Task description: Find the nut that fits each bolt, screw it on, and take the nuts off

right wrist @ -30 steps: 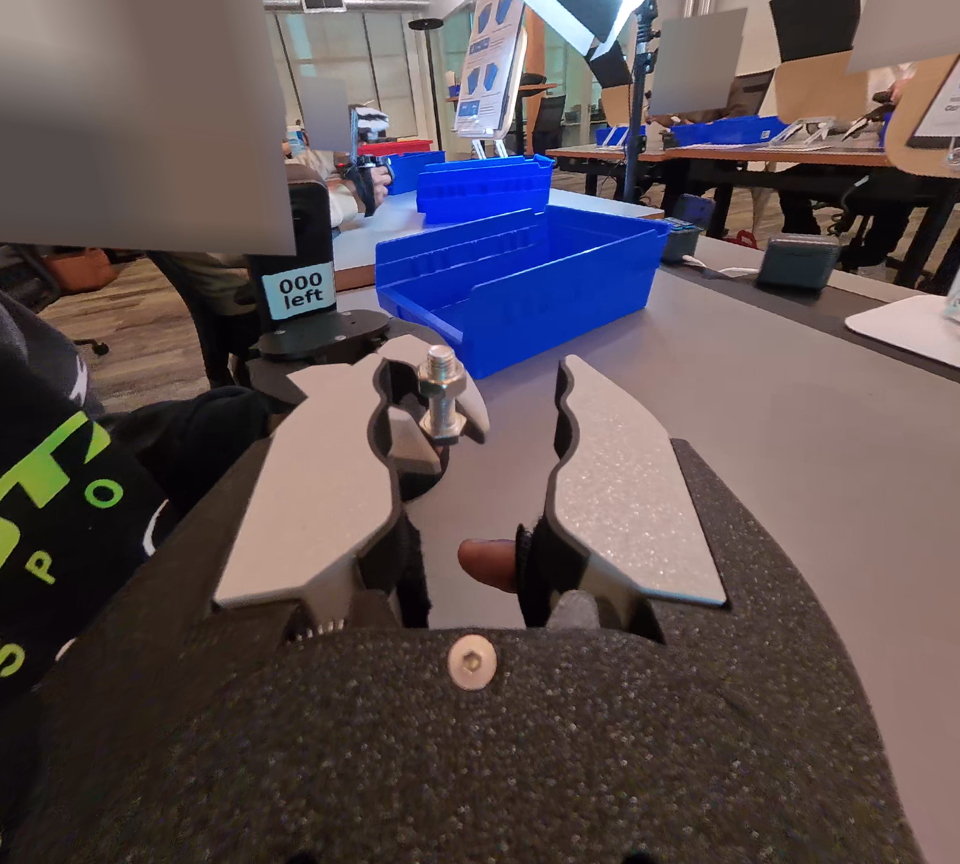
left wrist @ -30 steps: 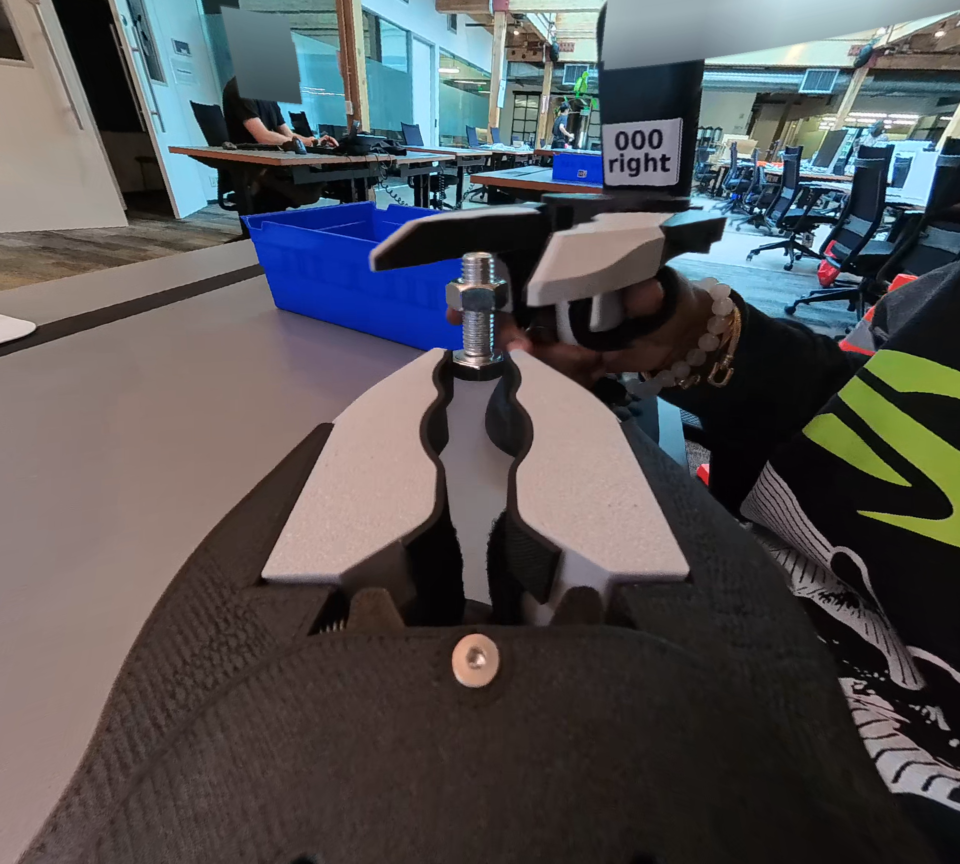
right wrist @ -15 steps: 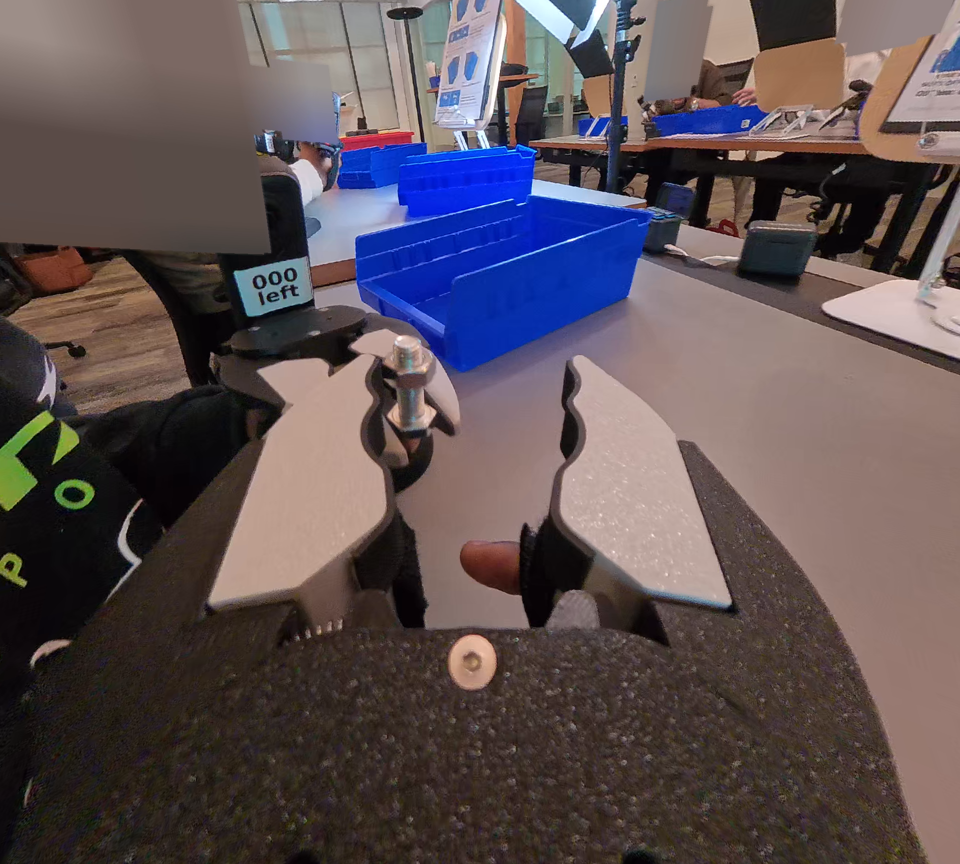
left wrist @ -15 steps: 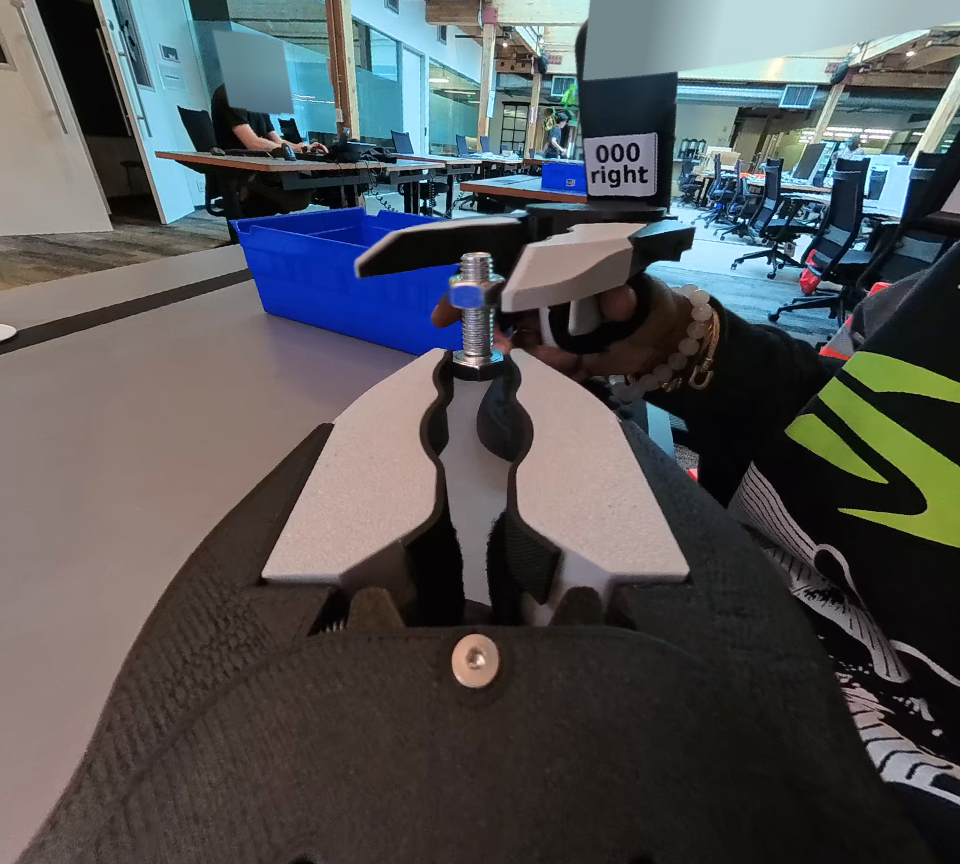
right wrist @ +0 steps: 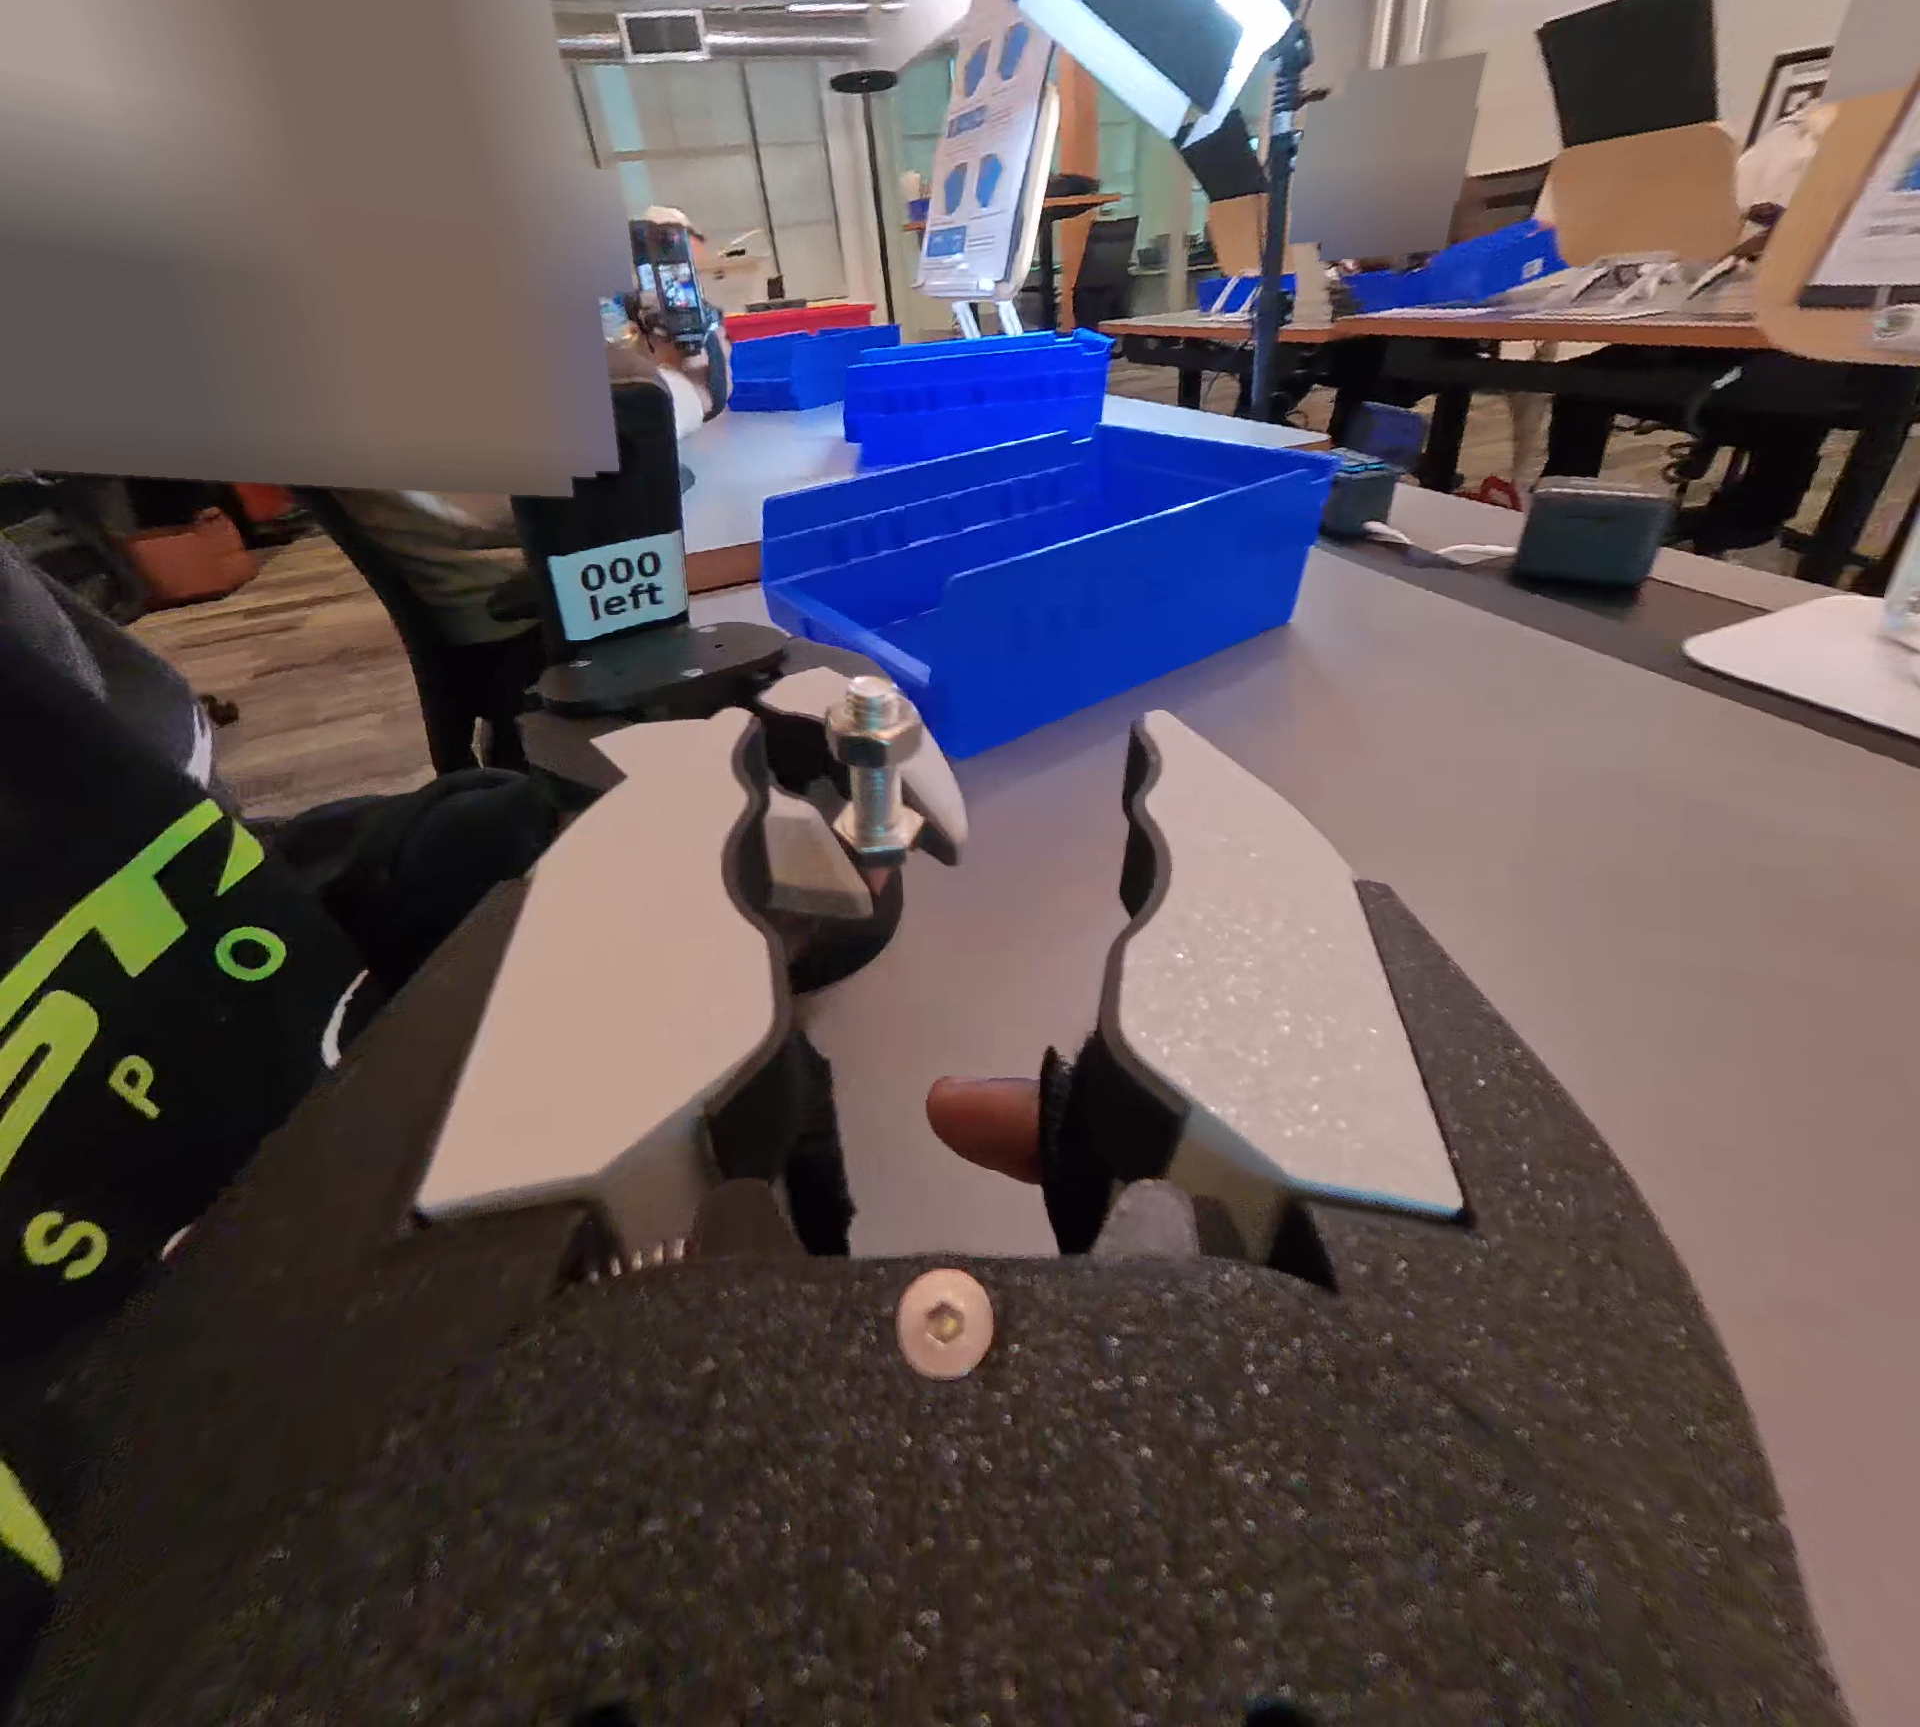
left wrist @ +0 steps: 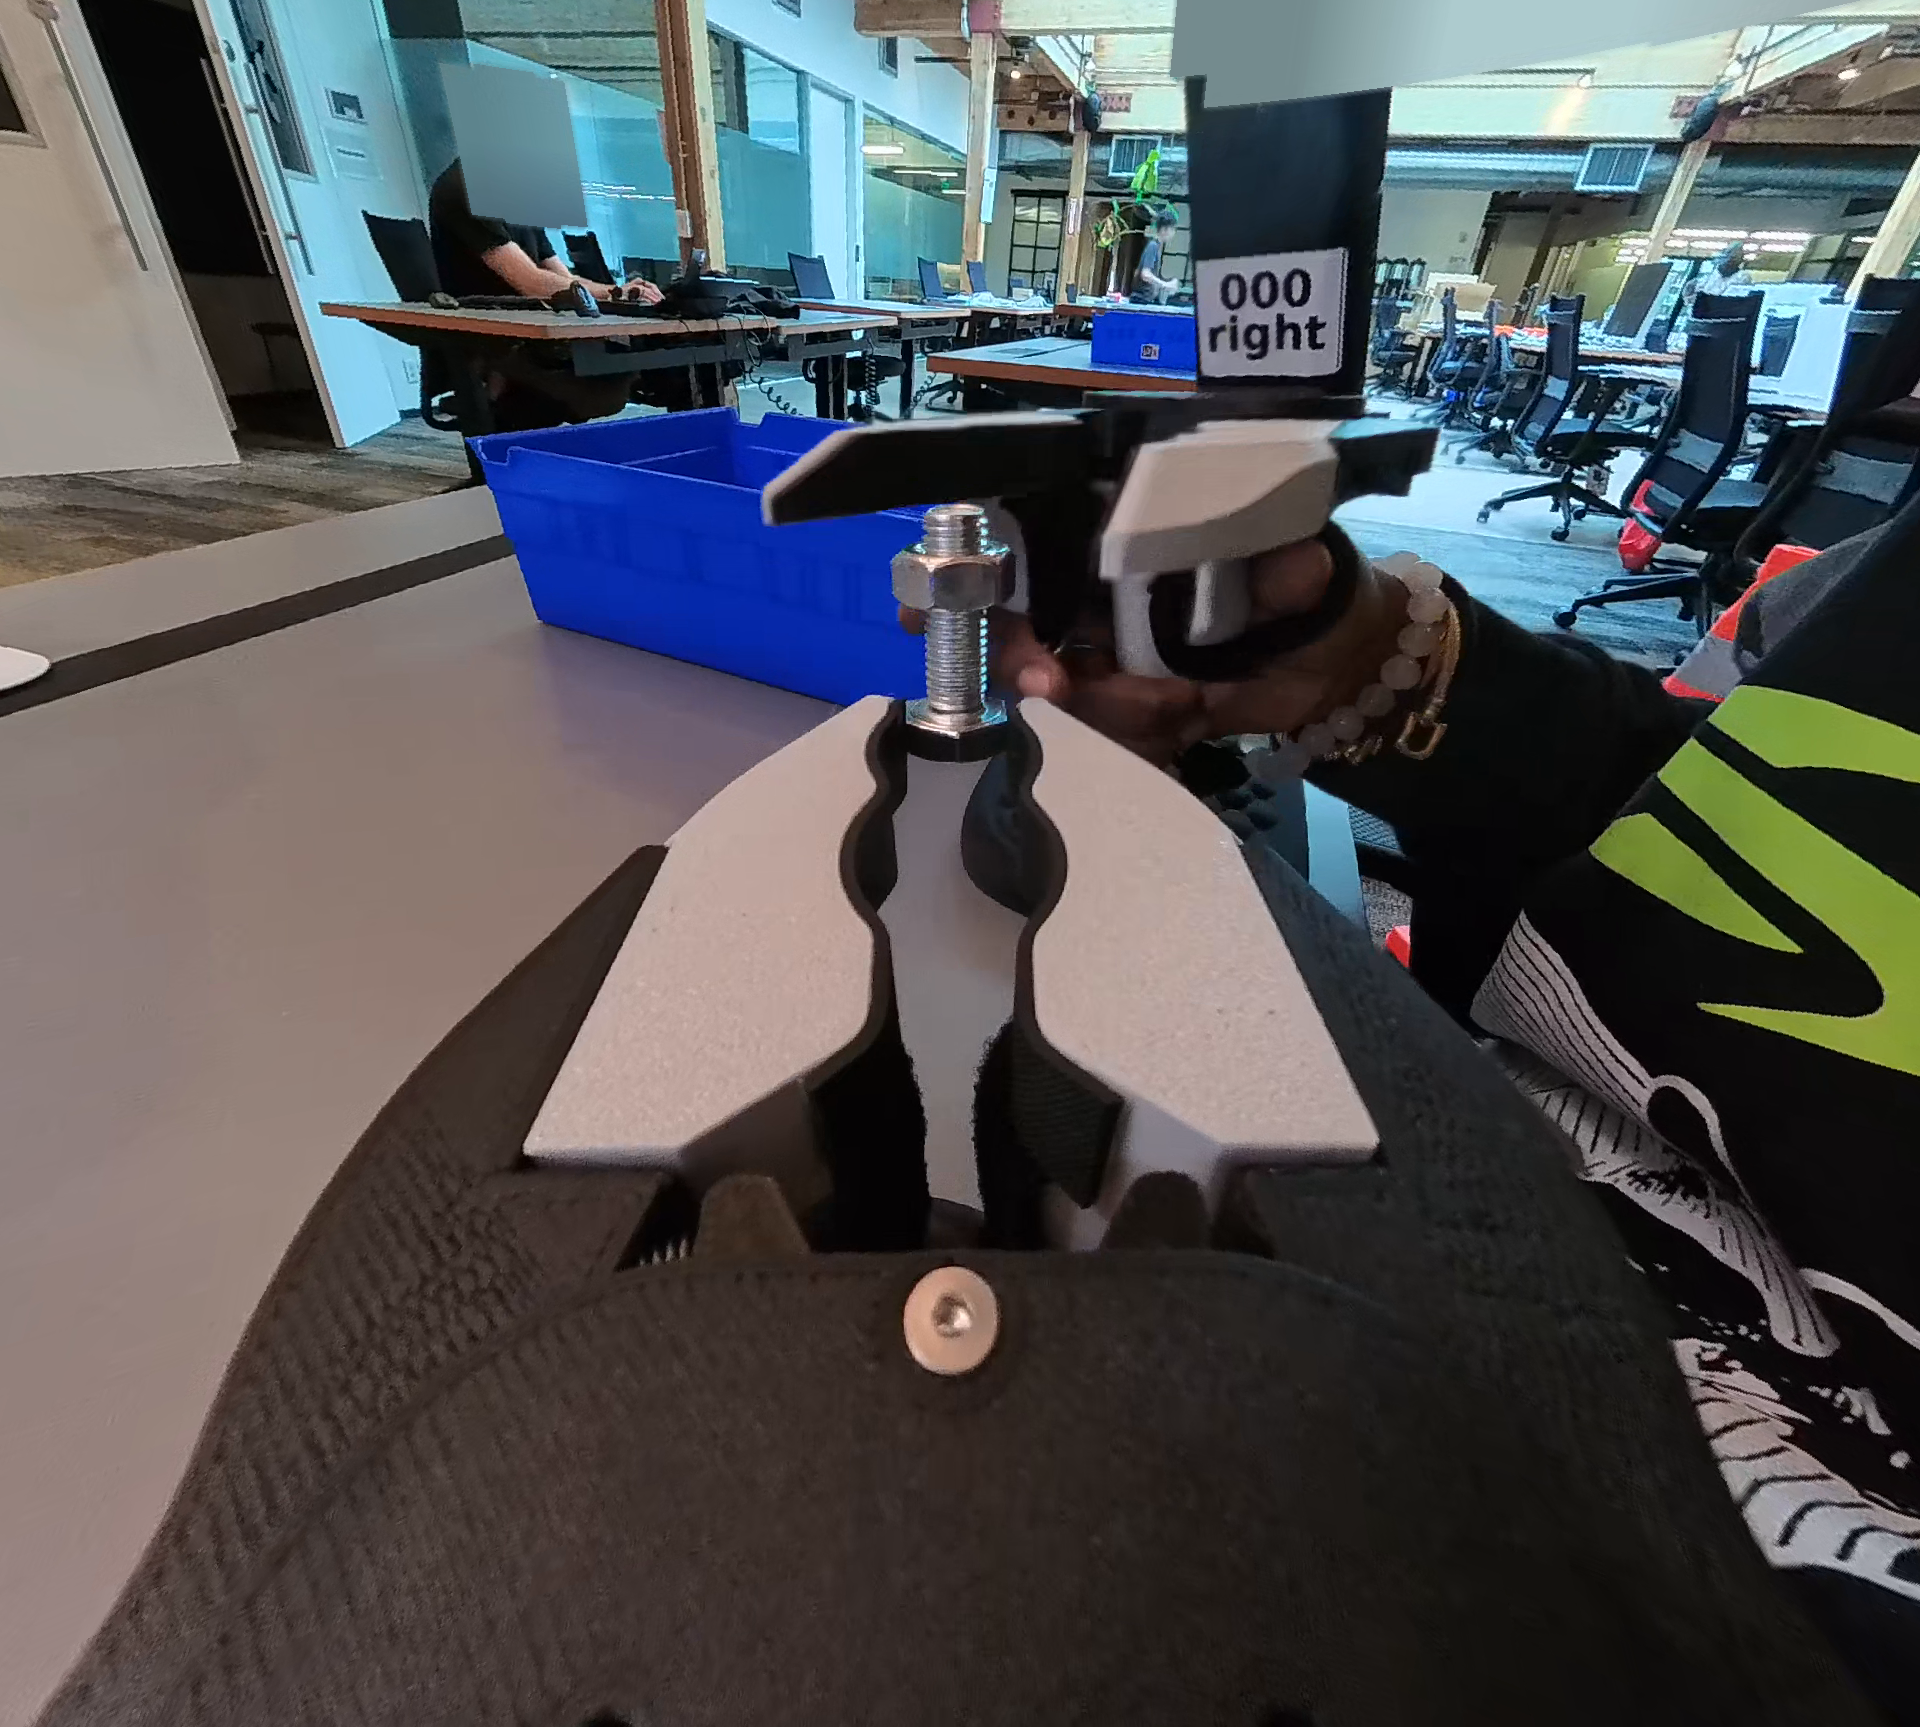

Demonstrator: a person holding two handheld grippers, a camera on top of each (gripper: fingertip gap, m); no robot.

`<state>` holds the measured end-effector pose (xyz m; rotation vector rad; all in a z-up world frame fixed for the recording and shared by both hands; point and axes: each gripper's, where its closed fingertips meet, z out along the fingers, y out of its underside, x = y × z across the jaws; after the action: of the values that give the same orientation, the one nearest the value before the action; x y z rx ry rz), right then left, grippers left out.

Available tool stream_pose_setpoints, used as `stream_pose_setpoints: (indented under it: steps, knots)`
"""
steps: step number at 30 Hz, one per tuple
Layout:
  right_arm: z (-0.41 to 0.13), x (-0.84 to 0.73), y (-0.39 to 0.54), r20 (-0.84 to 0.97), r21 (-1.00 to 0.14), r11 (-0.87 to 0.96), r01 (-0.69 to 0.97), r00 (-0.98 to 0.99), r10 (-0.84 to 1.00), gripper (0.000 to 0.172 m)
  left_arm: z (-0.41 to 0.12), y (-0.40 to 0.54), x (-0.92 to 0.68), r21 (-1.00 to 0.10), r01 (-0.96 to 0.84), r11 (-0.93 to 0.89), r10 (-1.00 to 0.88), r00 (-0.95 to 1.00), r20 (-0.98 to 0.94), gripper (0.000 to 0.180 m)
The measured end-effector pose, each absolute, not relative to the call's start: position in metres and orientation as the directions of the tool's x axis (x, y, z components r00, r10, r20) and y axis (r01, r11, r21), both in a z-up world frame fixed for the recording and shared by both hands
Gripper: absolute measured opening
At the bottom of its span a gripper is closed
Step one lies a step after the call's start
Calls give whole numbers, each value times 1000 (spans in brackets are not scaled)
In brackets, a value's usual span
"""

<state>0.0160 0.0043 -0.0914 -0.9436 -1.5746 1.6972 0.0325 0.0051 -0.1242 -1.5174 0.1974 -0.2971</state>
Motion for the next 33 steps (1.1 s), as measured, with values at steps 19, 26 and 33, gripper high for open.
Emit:
stream_pose_setpoints:
  steps: [19, 26, 33]
  knots:
    - [-98, 12, 24, -91, -996, -86, 32, -464, 881, 58, -122, 3, 34, -996, 78, 50, -327, 943, 57, 18]
    - [-94, 23, 49, -92, -995, -104, -10, -392, 915, 33, -122, 3, 34, -996, 73, 48, -330, 943, 53, 18]
    - [-90, 16, 10, -88, -994, -105, -4, -526, 846, 60, -124, 3, 35, -997, 63, 39, -331, 943, 47, 18]
